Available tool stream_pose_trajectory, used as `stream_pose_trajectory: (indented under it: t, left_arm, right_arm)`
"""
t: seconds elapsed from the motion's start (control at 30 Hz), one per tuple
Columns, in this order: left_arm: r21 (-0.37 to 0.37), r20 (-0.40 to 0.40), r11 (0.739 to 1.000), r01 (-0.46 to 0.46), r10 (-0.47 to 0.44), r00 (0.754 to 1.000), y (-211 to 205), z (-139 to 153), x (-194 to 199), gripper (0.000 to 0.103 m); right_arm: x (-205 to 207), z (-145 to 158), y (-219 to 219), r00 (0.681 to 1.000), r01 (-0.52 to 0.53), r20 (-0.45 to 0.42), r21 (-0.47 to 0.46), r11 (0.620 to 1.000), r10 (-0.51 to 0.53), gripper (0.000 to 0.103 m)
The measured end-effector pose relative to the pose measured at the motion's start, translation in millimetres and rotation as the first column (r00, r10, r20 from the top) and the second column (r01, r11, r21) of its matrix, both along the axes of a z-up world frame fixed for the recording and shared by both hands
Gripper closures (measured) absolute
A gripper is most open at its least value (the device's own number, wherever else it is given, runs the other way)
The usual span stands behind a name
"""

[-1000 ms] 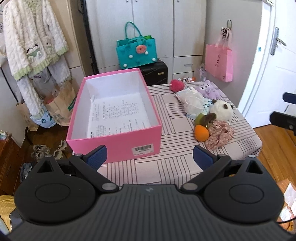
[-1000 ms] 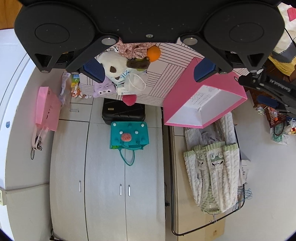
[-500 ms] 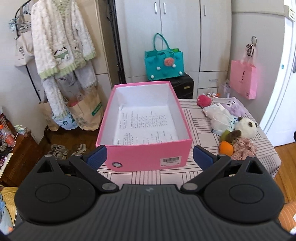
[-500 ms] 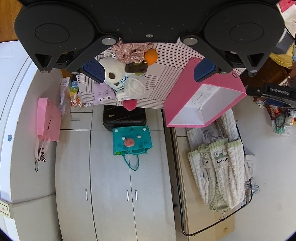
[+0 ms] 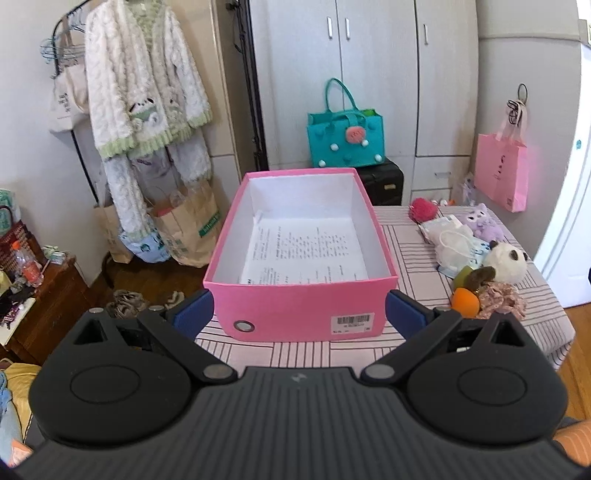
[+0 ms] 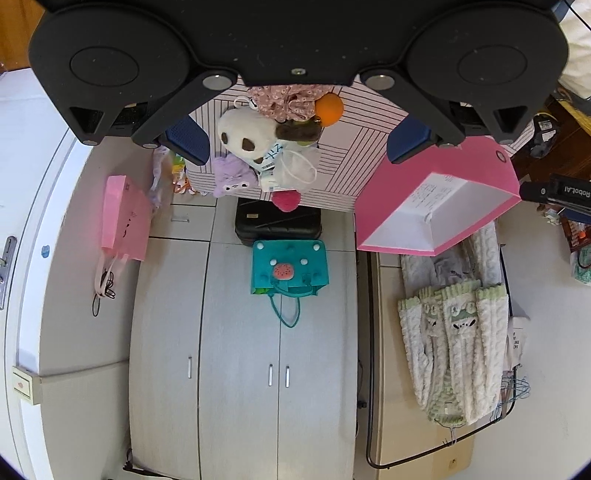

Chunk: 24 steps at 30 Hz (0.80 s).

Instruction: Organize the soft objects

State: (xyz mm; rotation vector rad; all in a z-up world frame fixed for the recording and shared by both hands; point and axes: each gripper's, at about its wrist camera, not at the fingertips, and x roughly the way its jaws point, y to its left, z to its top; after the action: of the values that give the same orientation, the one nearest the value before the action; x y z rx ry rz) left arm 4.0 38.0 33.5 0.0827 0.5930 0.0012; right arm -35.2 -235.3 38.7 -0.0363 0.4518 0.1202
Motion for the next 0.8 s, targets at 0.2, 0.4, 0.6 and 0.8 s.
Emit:
stream_pose_trajectory:
  t: [0.2, 0.4, 0.6, 0.8]
  left_arm:
    - [-0.001, -0.009, 1.0, 0.004, -0.004, 1.0, -0.5, -5.7, -2.2, 0.003]
    - [0.003, -0.017, 1.0, 0.016, -0.016, 1.0, -2.8, -8.5, -3.7, 0.003]
    - [0.022, -0.018, 0.999, 0.028, -0.027, 0.999, -4.6, -8.8, -4.9, 0.003]
    - [0.026, -0.014, 0.998, 0.052, -0.052, 0.999, -8.3, -10.9, -8.8, 0.003]
  right_arm:
    - [-1.3, -1.3, 0.6, 1.0, -0.007, 0.001, 0.011, 1.0, 0.007, 0.0]
    - [-2.0, -2.0, 1.5, 1.0, -0.002, 0.002, 0.007, 1.0, 0.002, 0.0]
    - [-3.4, -2.8, 2.2, 1.0, -0.01, 0.003, -0.003, 1.0, 0.01, 0.0]
    - [-5.6, -6.2, 3.1, 1.0, -0.027, 0.009, -0.005, 1.0, 0.027, 0.0]
